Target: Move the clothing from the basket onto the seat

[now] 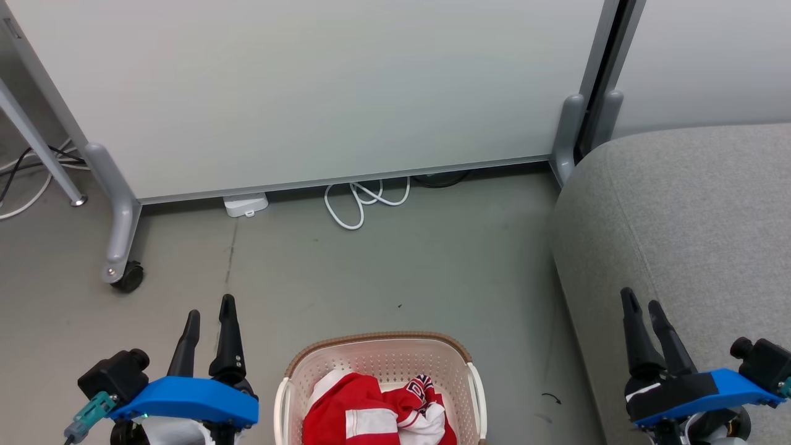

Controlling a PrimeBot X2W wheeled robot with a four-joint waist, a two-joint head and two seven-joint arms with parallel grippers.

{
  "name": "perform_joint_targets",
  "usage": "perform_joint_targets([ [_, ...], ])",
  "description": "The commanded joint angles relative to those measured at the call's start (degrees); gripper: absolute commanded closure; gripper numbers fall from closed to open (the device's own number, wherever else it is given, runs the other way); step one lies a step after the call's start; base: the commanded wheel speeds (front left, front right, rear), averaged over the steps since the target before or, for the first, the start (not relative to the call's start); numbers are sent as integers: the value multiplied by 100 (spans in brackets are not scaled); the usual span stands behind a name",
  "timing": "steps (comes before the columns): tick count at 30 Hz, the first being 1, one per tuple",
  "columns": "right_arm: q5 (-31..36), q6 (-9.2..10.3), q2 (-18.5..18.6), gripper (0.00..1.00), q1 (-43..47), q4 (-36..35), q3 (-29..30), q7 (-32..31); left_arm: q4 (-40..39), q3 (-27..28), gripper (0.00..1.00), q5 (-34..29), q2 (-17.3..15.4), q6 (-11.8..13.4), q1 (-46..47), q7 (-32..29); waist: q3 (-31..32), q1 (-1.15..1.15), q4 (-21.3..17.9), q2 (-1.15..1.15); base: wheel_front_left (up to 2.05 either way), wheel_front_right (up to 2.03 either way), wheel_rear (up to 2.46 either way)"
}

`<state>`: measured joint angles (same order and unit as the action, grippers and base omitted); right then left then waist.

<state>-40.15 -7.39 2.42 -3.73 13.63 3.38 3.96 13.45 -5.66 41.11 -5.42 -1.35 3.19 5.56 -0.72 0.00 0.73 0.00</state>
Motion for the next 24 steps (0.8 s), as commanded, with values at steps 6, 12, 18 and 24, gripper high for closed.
perform_joint_targets([
  [6, 551, -9, 42, 0, -112, -105, -22, 92, -14, -103, 0, -478, -83, 65, 134, 140, -4, 0, 25, 0, 0, 0, 0],
  [12, 960, -9, 45, 0, -111, -103, -42, 129, 86, -172, 0, -807, -96, 89, 139, 236, -3, 0, 44, 0, 0, 0, 0],
  [18, 1397, -10, 48, 0, -88, -118, -58, 157, 164, -222, 0, -1086, -70, 39, 138, 342, 2, 0, 77, 0, 0, 0, 0],
  [24, 1710, -11, 51, 0, -88, -147, -66, 180, 201, -272, 0, -1319, -59, 27, 143, 416, -6, 0, 93, 0, 0, 0, 0],
])
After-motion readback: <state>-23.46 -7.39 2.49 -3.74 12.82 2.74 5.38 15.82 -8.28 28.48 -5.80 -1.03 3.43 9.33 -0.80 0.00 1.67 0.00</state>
